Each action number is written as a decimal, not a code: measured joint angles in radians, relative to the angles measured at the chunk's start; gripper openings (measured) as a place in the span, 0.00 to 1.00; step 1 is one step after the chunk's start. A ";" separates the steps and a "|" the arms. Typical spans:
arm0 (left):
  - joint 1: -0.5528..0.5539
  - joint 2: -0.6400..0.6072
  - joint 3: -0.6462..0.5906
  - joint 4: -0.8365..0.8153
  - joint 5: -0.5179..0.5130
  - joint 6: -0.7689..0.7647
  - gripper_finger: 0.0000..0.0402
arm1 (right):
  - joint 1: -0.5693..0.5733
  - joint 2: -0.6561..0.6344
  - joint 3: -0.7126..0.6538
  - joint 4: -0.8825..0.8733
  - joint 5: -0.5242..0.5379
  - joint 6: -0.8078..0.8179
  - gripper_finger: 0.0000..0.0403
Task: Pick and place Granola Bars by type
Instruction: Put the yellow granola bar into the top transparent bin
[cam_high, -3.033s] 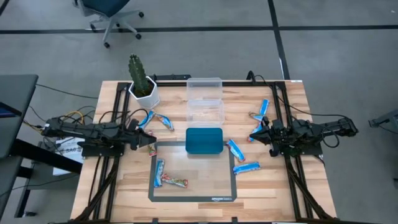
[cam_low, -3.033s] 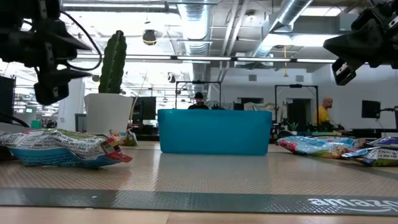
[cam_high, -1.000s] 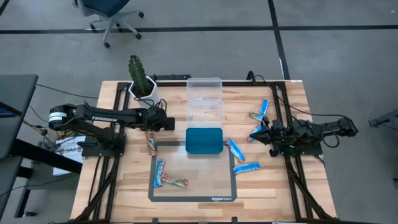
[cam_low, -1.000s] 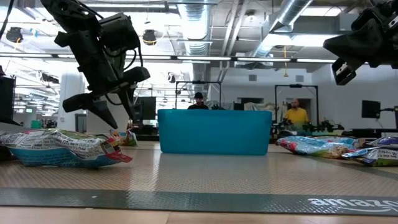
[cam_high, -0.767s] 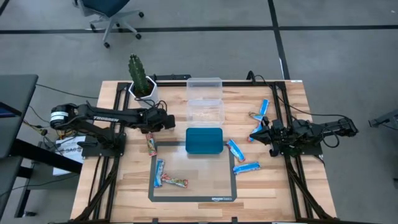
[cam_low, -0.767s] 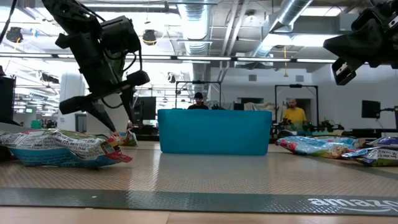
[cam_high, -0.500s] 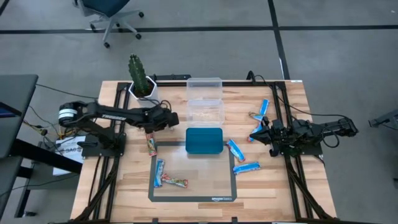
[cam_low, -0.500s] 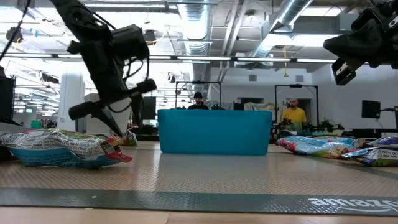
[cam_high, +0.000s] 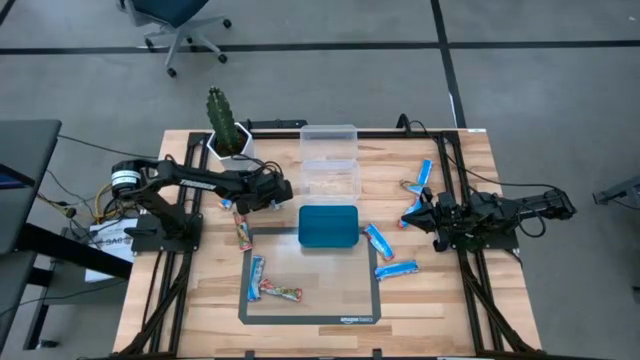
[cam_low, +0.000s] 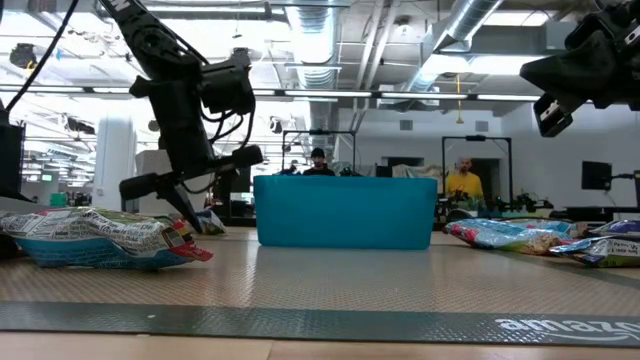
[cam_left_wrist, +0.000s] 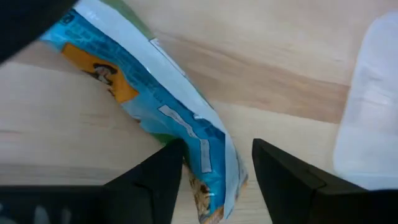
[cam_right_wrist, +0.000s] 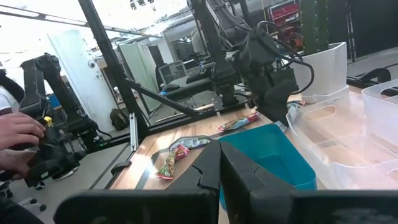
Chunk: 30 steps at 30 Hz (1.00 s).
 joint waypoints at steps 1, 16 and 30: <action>0.000 0.000 0.000 -0.004 0.004 0.000 0.42 | 0.000 0.000 0.000 0.000 0.000 0.000 0.00; 0.000 0.000 0.000 0.029 0.038 0.018 0.12 | 0.000 0.000 0.000 0.000 0.000 0.000 0.00; 0.005 -0.027 0.001 0.202 -0.017 0.057 0.11 | 0.000 0.000 0.000 0.000 0.000 0.000 0.00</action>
